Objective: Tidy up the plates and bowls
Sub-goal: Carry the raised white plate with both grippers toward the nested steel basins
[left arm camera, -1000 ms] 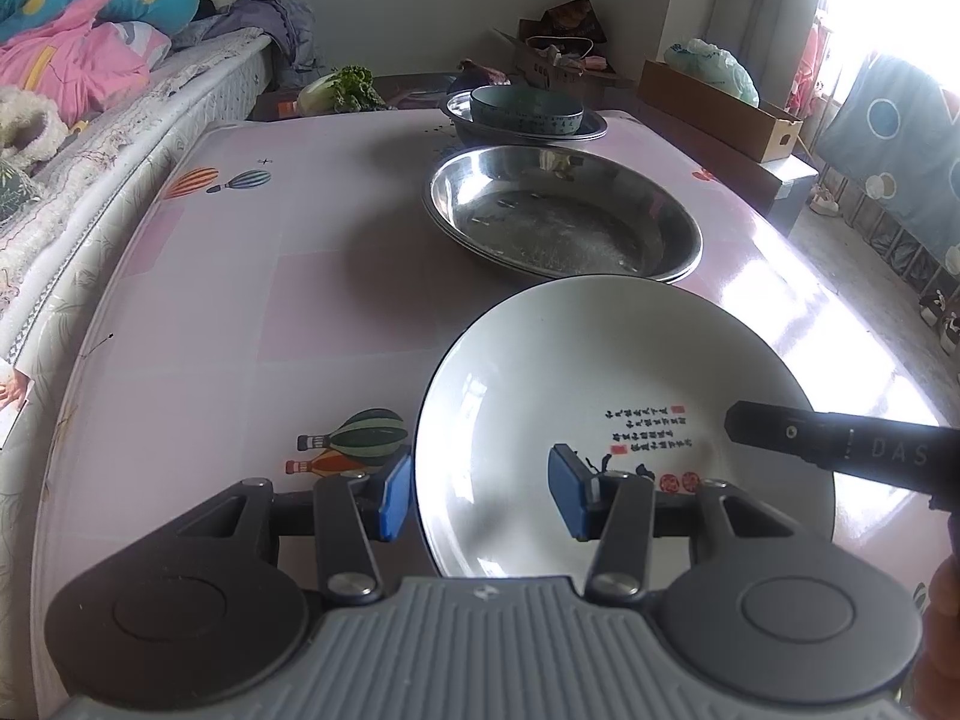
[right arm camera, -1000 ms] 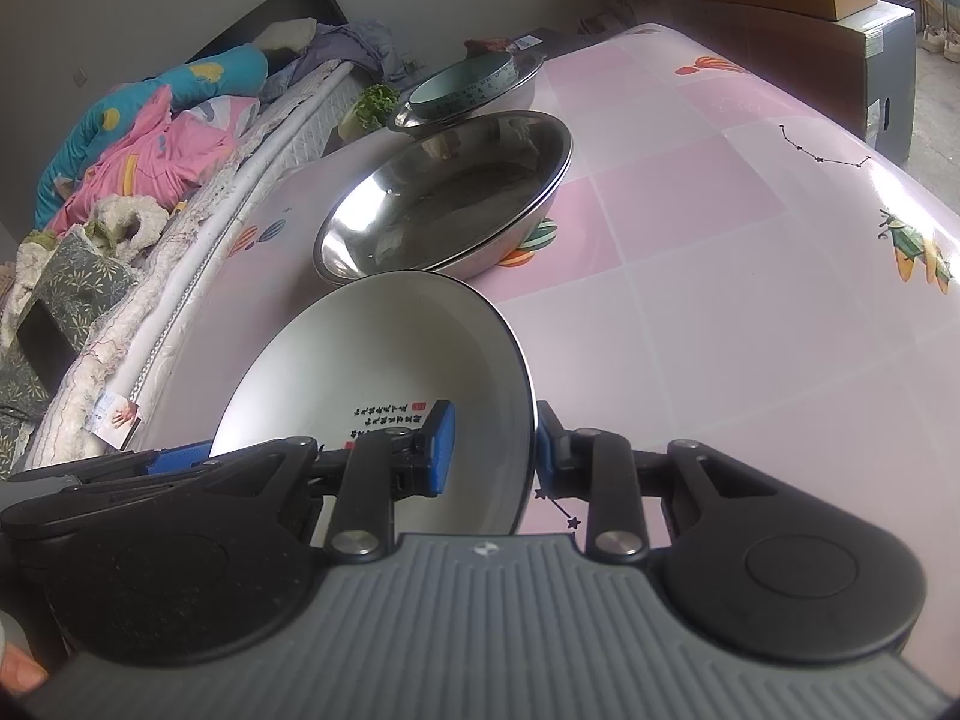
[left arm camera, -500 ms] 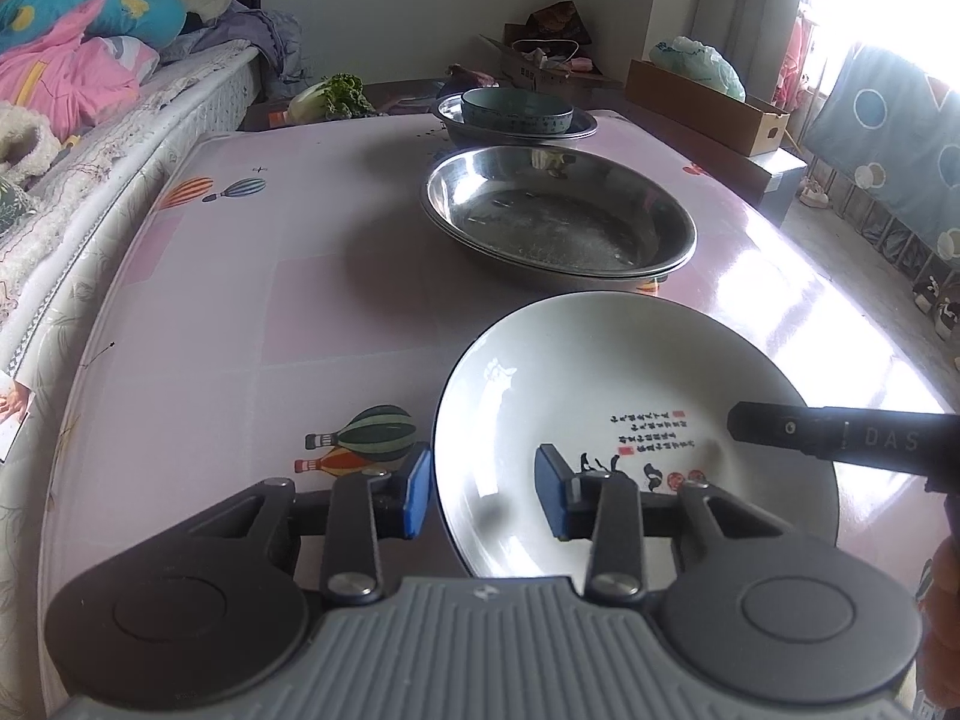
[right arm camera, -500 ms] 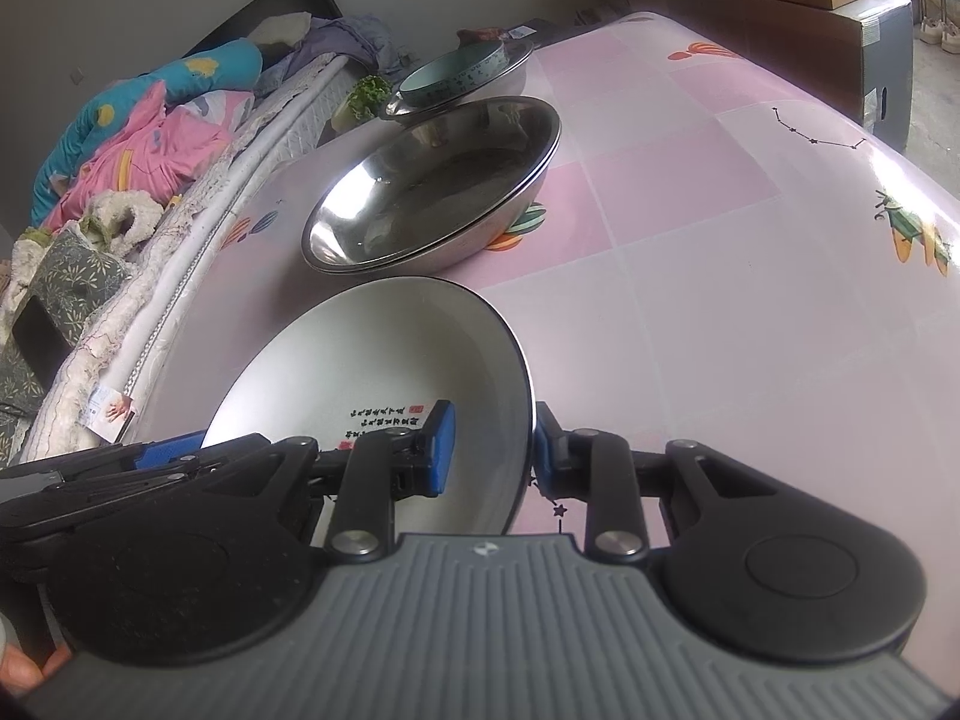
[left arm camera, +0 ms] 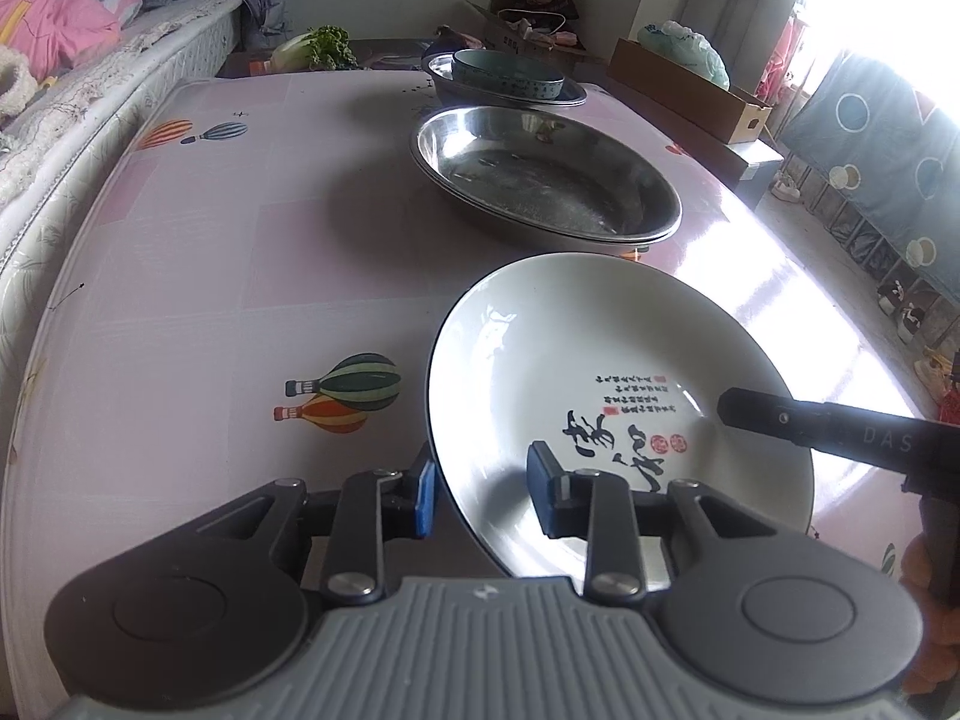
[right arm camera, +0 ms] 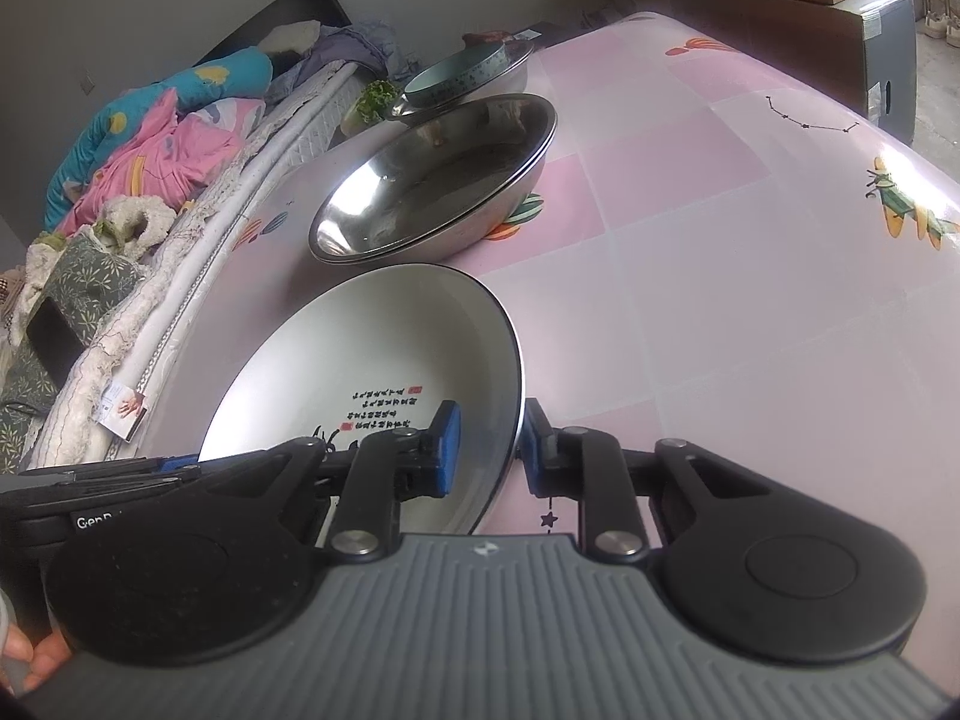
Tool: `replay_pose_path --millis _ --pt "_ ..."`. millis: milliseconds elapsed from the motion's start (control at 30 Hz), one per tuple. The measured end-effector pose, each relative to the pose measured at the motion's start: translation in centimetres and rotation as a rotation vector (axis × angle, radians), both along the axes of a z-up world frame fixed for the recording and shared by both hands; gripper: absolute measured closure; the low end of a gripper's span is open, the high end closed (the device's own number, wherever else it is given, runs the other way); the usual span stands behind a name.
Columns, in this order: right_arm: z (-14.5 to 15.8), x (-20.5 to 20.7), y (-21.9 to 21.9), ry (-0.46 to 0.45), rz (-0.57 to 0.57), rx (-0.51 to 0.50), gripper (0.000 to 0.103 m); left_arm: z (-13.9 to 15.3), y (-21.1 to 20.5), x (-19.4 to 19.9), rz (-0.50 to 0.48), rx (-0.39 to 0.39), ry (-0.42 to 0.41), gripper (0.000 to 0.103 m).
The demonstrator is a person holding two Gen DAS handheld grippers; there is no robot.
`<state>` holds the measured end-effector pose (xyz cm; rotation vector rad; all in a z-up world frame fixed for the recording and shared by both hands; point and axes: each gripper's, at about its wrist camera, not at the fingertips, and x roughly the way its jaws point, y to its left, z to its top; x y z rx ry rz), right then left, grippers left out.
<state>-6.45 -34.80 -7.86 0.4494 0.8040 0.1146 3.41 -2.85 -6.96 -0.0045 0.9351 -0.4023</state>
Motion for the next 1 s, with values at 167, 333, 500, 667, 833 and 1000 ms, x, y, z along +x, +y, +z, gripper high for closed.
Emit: replay_pose_path --millis 167,333,500,667,833,1000 --pt "0.1 0.0 0.5 -0.015 0.006 -0.036 0.081 0.0 -0.2 -0.2 0.013 0.003 -0.020 0.071" --pt "0.2 0.0 0.5 -0.019 0.007 -0.040 0.081 0.2 -0.5 -0.6 0.014 0.023 -0.037 0.071" --pt "0.6 -0.3 0.8 -0.031 0.014 -0.060 0.081 0.7 -0.6 -1.3 0.015 0.043 -0.072 0.070" --pt "1.0 -0.5 0.9 -0.039 0.020 -0.062 0.081 1.2 -0.4 -1.6 0.016 0.048 -0.095 0.070" --pt "1.1 -0.6 1.0 -0.044 0.021 -0.064 0.081 1.2 -0.4 -1.6 0.016 0.046 -0.095 0.070" --pt "1.5 -0.9 1.0 -0.057 0.025 -0.068 0.081 1.5 -0.2 -2.0 0.016 0.047 -0.114 0.070"
